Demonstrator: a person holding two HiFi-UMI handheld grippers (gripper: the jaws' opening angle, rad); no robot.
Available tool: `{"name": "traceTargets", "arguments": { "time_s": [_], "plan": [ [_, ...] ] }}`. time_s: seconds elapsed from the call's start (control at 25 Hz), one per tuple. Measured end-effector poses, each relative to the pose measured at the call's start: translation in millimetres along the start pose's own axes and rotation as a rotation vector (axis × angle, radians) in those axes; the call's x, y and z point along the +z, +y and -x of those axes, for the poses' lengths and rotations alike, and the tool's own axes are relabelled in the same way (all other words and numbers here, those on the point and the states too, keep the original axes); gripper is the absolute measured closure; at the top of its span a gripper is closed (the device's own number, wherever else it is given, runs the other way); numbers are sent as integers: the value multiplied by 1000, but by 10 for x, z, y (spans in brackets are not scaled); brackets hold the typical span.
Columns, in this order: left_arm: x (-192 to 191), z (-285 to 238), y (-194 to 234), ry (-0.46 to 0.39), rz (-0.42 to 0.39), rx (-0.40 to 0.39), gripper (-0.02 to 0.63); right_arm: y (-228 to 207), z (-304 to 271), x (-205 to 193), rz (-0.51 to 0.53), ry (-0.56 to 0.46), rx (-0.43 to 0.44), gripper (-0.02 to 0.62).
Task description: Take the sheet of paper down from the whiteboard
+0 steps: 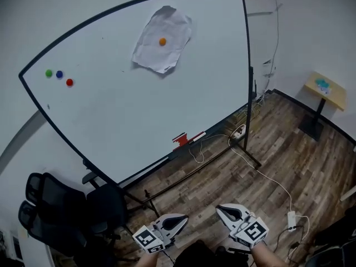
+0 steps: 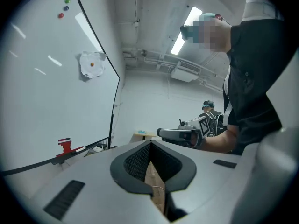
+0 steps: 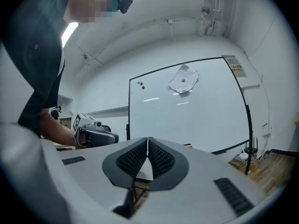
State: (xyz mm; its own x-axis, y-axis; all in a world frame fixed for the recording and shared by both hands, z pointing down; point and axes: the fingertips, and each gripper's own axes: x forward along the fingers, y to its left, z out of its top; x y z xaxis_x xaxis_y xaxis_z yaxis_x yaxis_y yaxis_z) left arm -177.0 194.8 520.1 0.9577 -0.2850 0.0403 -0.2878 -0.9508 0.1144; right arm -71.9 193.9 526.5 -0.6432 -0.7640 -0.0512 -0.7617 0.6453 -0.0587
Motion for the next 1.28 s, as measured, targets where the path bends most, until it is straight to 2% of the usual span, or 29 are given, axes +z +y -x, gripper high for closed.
{"name": "traceTargets", "arguments": {
  "time_s": [0.12, 0.4, 0.68, 0.84, 1.0, 1.28],
  "plan": [
    [76, -190, 277, -19, -12, 11, 594, -267, -59, -6, -61, 6, -18, 575],
    [238, -617, 1093, -63, -55, -7, 594, -1007, -447, -15, -67, 53, -75, 574],
    [728, -824, 2109, -138, -123, -2, 594, -1659, -1337, 391, -23, 11, -66, 574],
    [881, -820, 2541, -153, -137, -3, 594, -1843, -1856, 639, -42, -32, -50, 574],
    [931, -817, 2897, -173, -165, -18, 594, -1941, -2299, 695, -58, -35, -28, 574],
    [896, -924, 3073, -178, -229, -51, 594, -2084, -2609, 577, -58, 4, -6, 574]
  ]
}}
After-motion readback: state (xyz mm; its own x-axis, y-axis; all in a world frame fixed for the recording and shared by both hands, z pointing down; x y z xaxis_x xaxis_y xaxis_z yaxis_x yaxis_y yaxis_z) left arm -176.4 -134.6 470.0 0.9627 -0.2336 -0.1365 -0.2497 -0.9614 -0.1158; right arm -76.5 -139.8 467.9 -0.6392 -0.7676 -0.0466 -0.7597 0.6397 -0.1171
